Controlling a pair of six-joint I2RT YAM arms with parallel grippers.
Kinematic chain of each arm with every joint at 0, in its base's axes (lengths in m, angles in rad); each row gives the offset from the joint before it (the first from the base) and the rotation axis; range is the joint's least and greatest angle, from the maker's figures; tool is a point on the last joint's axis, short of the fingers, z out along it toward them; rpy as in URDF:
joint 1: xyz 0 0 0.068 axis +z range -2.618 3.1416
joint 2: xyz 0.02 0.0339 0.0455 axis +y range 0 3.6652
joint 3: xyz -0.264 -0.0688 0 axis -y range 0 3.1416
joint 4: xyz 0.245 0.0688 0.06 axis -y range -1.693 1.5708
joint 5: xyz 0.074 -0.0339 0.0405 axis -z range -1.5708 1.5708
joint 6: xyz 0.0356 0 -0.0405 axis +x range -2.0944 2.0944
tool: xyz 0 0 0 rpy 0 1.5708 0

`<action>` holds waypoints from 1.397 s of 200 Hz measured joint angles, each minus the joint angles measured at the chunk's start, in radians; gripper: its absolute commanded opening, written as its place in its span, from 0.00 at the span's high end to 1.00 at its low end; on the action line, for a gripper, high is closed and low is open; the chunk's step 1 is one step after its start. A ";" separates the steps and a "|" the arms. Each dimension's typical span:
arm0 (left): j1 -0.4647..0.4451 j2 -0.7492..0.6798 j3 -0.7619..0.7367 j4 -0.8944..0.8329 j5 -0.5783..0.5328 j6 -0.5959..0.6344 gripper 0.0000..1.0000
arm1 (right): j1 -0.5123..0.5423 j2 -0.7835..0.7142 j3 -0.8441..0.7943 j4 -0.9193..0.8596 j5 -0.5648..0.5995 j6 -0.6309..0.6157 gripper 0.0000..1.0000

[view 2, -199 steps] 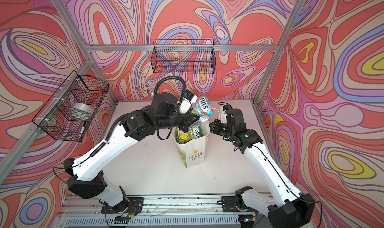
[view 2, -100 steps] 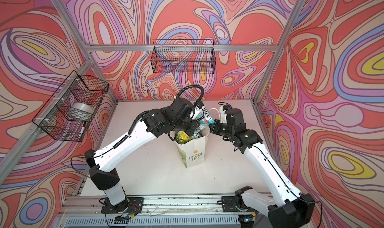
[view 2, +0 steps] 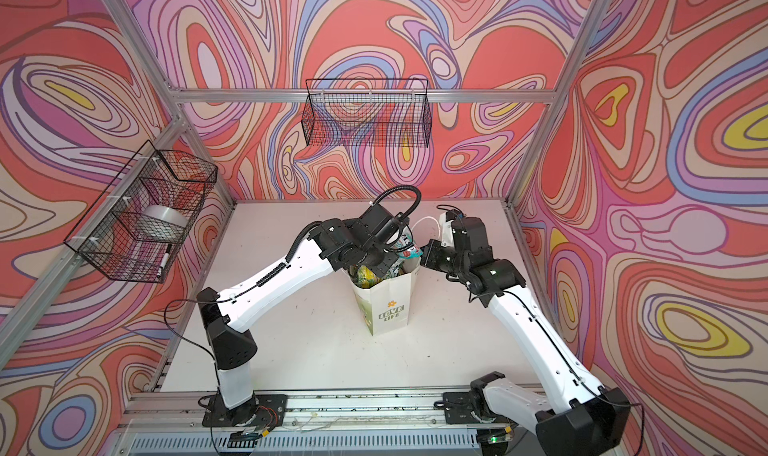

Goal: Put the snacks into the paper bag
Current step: 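Lower the Mint Blossom packet into the bag and open the left gripper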

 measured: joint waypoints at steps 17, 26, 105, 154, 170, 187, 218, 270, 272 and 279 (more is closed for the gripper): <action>0.003 0.000 -0.010 -0.019 -0.019 0.001 1.00 | 0.000 0.000 0.000 0.000 0.000 -0.002 1.00; 0.006 0.001 -0.019 -0.026 -0.031 0.003 1.00 | 0.000 0.000 0.000 0.000 0.000 -0.004 1.00; 0.016 0.051 -0.016 -0.078 -0.064 -0.008 0.65 | 0.000 -0.002 0.000 0.002 -0.004 -0.010 1.00; 0.017 0.016 0.057 -0.112 -0.038 -0.039 0.51 | 0.000 -0.002 0.000 0.001 -0.003 -0.010 1.00; 0.017 -0.023 0.079 -0.111 -0.016 -0.054 0.56 | 0.000 -0.002 0.000 0.001 -0.003 -0.010 1.00; 0.017 -0.071 0.093 -0.100 0.016 -0.072 0.60 | 0.000 -0.002 0.000 0.001 -0.003 -0.011 1.00; 0.017 -0.108 0.129 -0.065 0.048 -0.100 0.69 | 0.000 -0.002 0.002 0.000 -0.003 -0.012 1.00; 0.017 0.050 0.245 -0.061 0.067 -0.114 0.79 | 0.000 -0.002 0.002 -0.003 -0.003 -0.013 1.00; 0.017 0.056 0.246 -0.061 0.067 -0.114 0.79 | 0.000 -0.002 0.002 -0.003 -0.003 -0.013 1.00; 0.017 0.079 0.248 -0.063 0.068 -0.118 0.80 | 0.000 -0.002 0.002 -0.003 -0.003 -0.013 1.00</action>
